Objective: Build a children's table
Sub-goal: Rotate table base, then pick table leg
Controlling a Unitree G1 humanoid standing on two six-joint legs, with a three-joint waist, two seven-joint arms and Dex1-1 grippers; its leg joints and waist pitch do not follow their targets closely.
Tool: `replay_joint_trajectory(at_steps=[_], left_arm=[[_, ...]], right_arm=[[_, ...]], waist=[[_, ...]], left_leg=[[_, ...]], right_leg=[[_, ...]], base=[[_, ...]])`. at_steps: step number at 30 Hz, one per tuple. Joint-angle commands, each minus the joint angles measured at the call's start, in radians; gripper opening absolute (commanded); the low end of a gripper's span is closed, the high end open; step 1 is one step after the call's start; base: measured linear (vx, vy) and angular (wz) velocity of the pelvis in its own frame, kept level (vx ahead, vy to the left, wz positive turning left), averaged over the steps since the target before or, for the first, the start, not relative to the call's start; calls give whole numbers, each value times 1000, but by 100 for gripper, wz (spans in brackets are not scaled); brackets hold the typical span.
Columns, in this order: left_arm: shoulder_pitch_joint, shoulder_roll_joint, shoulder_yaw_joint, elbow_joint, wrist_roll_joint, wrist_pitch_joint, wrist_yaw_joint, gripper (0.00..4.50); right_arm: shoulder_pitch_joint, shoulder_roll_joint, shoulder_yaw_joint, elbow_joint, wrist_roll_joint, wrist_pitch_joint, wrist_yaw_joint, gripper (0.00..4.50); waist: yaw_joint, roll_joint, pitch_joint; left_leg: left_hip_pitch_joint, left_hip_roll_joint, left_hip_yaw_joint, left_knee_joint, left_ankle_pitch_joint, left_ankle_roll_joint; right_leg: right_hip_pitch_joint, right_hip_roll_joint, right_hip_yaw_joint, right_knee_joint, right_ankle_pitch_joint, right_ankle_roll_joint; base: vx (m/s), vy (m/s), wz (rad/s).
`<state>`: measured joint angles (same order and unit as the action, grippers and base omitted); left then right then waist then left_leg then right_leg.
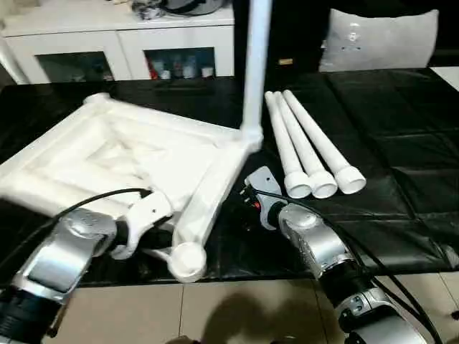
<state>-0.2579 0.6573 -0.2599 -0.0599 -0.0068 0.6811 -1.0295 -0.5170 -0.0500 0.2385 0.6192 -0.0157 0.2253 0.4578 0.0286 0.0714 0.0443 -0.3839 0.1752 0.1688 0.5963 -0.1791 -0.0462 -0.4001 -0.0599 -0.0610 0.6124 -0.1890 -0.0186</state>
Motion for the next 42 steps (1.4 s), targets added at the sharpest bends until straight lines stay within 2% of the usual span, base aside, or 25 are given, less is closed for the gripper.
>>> replay_joint_trajectory(at_steps=[1,4,5,6,8,11,13,14,15,17,18,20,21,23,24,28,29,30,33,35,37,38,39,41,42], left_arm=[[-15,-28,-45,1,-40,-16,-28,5],[-21,-44,-54,10,-38,-23,-21,5],[-24,-53,-56,11,-34,-25,-9,5],[-25,-62,-57,9,-35,-25,-8,5],[-27,-70,-57,7,-31,-33,3,5],[-47,-133,-43,40,9,-72,107,5],[-96,-214,-11,136,45,-108,242,5],[-96,-214,-11,136,45,-108,242,5],[-107,-231,-2,157,49,-107,268,5],[-118,-239,1,174,59,-122,292,5],[-126,-249,9,184,63,-131,315,5],[-141,-274,29,200,69,-163,364,5],[-152,-295,40,216,63,-232,373,5],[-157,-317,54,216,47,-246,375,5],[-156,-327,59,207,34,-260,371,5],[-150,-331,65,197,26,-285,383,5],[-147,-326,74,190,19,-279,380,5],[-144,-322,80,182,9,-270,368,5],[-119,-294,104,142,-12,-260,331,42],[-110,-283,107,126,-12,-257,322,42],[-89,-254,104,90,-25,-253,303,67],[-89,-253,104,89,-25,-253,303,79],[-73,-234,104,52,-42,-241,282,84],[-63,-222,103,27,-54,-235,265,88],[-48,-203,99,-18,-68,-214,238,98]], right_arm=[[-39,30,23,12,-1,-25,23,450],[-44,34,20,20,-4,-31,27,450],[-46,34,19,23,-5,-33,30,450],[-48,36,20,27,-3,-35,38,450],[-48,37,21,27,-4,-37,41,450],[-50,41,22,30,-10,-48,30,450],[-52,45,2,1,-10,-59,-8,450],[-52,45,2,1,-10,-59,-8,450],[-52,46,-6,-12,-12,-62,-19,450],[-53,43,-15,-24,-17,-61,-32,450],[-55,36,-22,-41,-22,-61,-45,450],[-58,27,-47,-75,-22,-48,-73,450],[-68,25,-70,-86,-18,-42,-101,450],[-82,19,-87,-86,-26,-31,-139,450],[-105,12,-106,-68,-36,-13,-188,450],[-156,2,-152,-33,-30,23,-253,450],[-173,-4,-163,-22,-30,30,-266,450],[-185,-9,-171,-13,-29,35,-275,450],[-247,-32,-202,44,-24,83,-311,450],[-270,-41,-204,73,-26,103,-318,450],[-321,-58,-202,147,-35,171,-319,450],[-323,-58,-203,149,-35,172,-319,450],[-364,-64,-223,217,-20,218,-317,450],[-393,-67,-238,265,-8,240,-319,450],[-442,-72,-268,355,12,255,-328,450]], waist=[[3,7,-63],[4,8,-60],[3,0,-60],[4,4,-60],[3,5,-60],[4,4,-59],[3,6,-57],[5,5,-57],[6,3,-58],[5,0,-61],[5,5,-63],[6,3,-66],[9,4,-68],[11,0,-69],[15,2,-71],[21,1,-68],[21,-5,-66],[23,-3,-66],[23,-7,-66],[20,-5,-68],[16,-11,-66],[17,-8,-68],[15,-8,-66],[13,-8,-67],[12,-13,-66]], left_leg=[[14,42,-21,-70,-212,8],[18,44,-20,-71,-234,7],[17,45,-20,-72,-233,6],[18,45,-21,-72,-232,6],[18,46,-20,-71,-233,7],[19,46,-20,-72,-246,6],[19,44,-19,-71,-259,5],[22,43,-18,-69,-265,3],[18,45,-21,-72,-268,1],[14,45,-23,-72,-252,2],[14,45,-23,-70,-239,6],[13,44,-21,-66,-211,15],[11,43,-20,-63,-182,28],[11,44,-19,-63,-174,32],[13,45,-19,-61,-157,34],[15,46,-17,-63,-176,28],[15,45,-16,-64,-184,24],[14,44,-16,-64,-184,21],[13,42,-15,-63,-176,14],[14,43,-17,-62,-168,12],[12,40,-14,-61,-164,17],[13,41,-16,-60,-164,16],[14,42,-14,-60,-169,17],[14,42,-15,-59,-169,17],[14,43,-13,-59,-172,17]], right_leg=[[53,-78,48,-63,-120,-232],[49,-77,48,-68,-163,-229],[51,-77,48,-68,-168,-226],[49,-77,48,-66,-170,-225],[48,-76,49,-67,-171,-226],[48,-76,48,-69,-181,-221],[48,-75,48,-74,-206,-209],[45,-75,48,-78,-220,-204],[49,-78,48,-77,-234,-198],[50,-78,48,-74,-220,-191],[50,-77,48,-72,-195,-195],[51,-76,48,-71,-150,-203],[50,-75,47,-69,-111,-208],[52,-76,46,-67,-99,-211],[49,-78,45,-65,-89,-219],[46,-77,47,-66,-117,-217],[47,-75,47,-67,-128,-210],[49,-78,47,-67,-138,-206],[49,-76,47,-67,-153,-197],[49,-76,45,-63,-142,-205],[49,-73,45,-63,-136,-208],[49,-76,45,-59,-135,-213],[48,-76,45,-61,-137,-217],[49,-78,45,-60,-141,-227],[49,-78,47,-60,-144,-227]], base=[[0,0,0],[0,0,0],[0,0,0],[0,0,0],[0,0,0],[0,0,0],[0,0,0],[0,0,0],[0,0,0],[0,0,0],[0,0,0],[0,0,0],[0,0,0],[0,0,0],[0,0,0],[0,0,0],[0,0,0],[0,0,0],[0,0,0],[0,0,0],[0,0,0],[0,0,0],[0,0,0],[0,0,0],[0,0,0]])
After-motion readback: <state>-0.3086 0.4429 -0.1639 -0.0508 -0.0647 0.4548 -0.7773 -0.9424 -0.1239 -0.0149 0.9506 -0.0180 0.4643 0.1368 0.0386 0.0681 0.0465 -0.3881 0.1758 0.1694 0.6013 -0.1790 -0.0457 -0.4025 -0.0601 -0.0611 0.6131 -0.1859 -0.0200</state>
